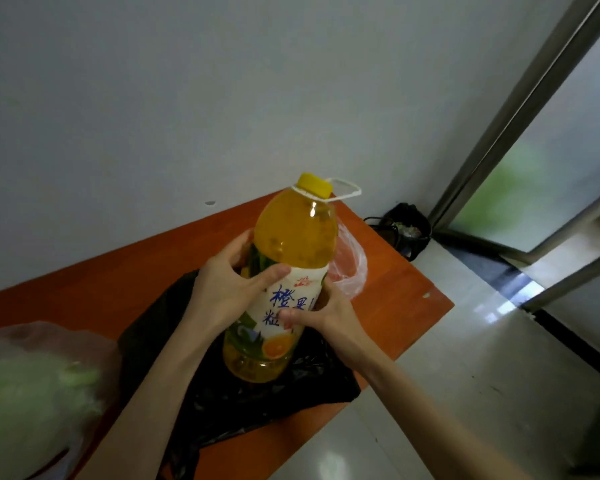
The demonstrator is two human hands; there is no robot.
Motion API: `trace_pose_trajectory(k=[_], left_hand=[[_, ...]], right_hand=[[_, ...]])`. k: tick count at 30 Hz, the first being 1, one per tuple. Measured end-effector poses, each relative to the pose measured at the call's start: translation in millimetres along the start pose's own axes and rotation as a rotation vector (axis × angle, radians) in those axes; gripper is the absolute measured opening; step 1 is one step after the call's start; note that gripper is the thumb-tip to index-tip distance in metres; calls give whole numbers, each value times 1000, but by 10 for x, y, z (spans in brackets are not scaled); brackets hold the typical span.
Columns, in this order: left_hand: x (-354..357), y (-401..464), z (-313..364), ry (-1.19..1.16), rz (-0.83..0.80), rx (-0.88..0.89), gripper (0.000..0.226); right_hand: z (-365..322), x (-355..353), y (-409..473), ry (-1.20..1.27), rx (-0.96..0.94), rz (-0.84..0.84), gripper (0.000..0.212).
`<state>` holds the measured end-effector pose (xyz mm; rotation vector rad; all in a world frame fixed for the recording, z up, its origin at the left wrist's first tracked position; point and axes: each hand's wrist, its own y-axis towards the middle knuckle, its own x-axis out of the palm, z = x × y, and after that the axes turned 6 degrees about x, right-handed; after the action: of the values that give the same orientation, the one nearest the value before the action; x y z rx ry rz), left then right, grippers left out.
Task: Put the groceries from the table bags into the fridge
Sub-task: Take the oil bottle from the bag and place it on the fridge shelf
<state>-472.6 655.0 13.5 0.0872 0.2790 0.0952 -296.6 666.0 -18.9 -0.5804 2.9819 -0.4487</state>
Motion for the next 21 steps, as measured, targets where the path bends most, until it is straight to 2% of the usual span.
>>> trace_pose_trajectory(k=[5, 9, 12, 17, 21], left_hand=[[206, 85, 632, -107, -98, 222, 78], [756, -47, 932, -147, -329, 219, 92], [1295, -280, 1214, -131, -401, 289, 88], [2372, -964, 1726, -216, -566, 349, 91], [3155, -1407, 1907, -269, -691, 339, 119]], right_hand=[[-389, -434, -338, 152, -122, 84, 60], [-493, -881, -828, 185, -185, 178, 57], [-415, -1284, -1342, 160, -214, 263, 71], [-117, -2065, -2500, 151, -244, 414, 80], [100, -2610, -3373, 76, -247, 521, 92]])
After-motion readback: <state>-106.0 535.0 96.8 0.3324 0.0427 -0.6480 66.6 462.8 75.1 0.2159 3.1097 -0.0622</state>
